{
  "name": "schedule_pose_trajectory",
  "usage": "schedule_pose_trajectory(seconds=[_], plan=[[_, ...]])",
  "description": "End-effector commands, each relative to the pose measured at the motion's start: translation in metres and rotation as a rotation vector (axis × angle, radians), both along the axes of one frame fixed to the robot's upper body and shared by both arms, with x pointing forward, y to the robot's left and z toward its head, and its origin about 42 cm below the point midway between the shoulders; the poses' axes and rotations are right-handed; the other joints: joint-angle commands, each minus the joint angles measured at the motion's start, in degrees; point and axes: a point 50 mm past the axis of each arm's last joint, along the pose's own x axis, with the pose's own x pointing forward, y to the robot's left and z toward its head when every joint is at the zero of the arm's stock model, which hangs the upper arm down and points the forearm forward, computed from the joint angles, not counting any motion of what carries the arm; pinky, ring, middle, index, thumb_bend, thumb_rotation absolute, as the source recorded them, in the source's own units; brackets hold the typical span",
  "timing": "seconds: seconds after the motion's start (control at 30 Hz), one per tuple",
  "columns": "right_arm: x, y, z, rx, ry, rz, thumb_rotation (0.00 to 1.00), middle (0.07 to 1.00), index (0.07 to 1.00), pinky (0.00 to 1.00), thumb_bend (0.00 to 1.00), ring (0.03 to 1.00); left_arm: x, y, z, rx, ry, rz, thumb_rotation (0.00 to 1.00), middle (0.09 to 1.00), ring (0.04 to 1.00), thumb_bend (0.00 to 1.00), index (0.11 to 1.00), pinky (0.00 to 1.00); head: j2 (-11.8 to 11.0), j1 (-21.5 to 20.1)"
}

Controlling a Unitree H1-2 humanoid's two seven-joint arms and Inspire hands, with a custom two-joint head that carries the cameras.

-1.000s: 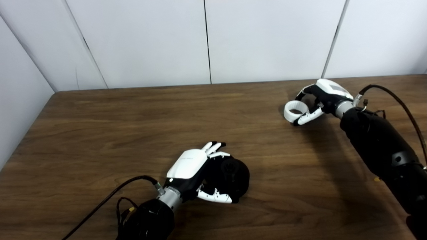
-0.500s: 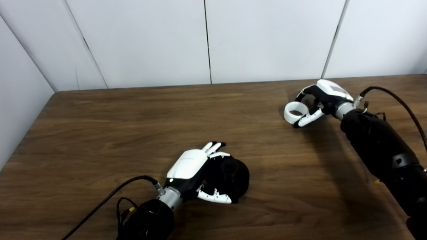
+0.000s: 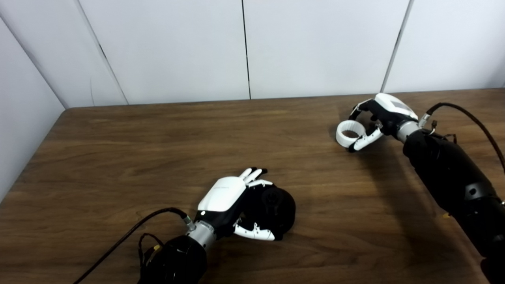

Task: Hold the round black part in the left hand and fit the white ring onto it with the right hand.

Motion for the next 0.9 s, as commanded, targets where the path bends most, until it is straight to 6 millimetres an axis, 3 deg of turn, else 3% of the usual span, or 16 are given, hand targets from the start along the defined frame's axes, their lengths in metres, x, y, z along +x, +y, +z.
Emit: schedule_pose_trajectory(seconds=[0.0, 0.27, 0.4, 0.53, 0.87], plan=[[0.009, 0.002, 0.043, 0.013, -0.114, 0.026, 0.15, 0.827, 0.493, 0.73, 0.52, 0.850, 0.002, -0.003, 0.000, 0.005, 0.014, -0.019, 0.47, 0.981, 1.000, 0.93, 0.780, 0.89, -0.1, 0.0], [0.002, 0.006, 0.062, 0.075, -0.137, 0.049, 0.15, 0.816, 0.493, 0.70, 0.52, 0.840, 0.005, -0.003, -0.001, 0.001, 0.020, -0.016, 0.45, 0.980, 1.000, 0.94, 0.779, 0.90, -0.4, 0.0], [-0.001, 0.007, 0.073, 0.117, -0.137, 0.068, 0.15, 0.821, 0.492, 0.77, 0.52, 0.842, 0.006, -0.004, -0.001, 0.006, 0.022, -0.015, 0.45, 0.981, 1.000, 0.93, 0.781, 0.91, -0.5, -0.1], [-0.007, 0.008, 0.084, 0.124, -0.151, 0.113, 0.15, 0.809, 0.492, 0.78, 0.52, 0.839, 0.007, -0.004, -0.002, 0.005, 0.019, -0.014, 0.45, 0.979, 1.000, 0.93, 0.780, 0.91, -0.6, 0.2], [-0.038, 0.028, 0.111, 0.124, -0.196, 0.234, 0.15, 0.815, 0.492, 0.78, 0.52, 0.843, 0.009, -0.003, -0.002, 0.002, 0.023, -0.008, 0.46, 0.979, 1.000, 0.93, 0.777, 0.90, -0.7, 0.2]])
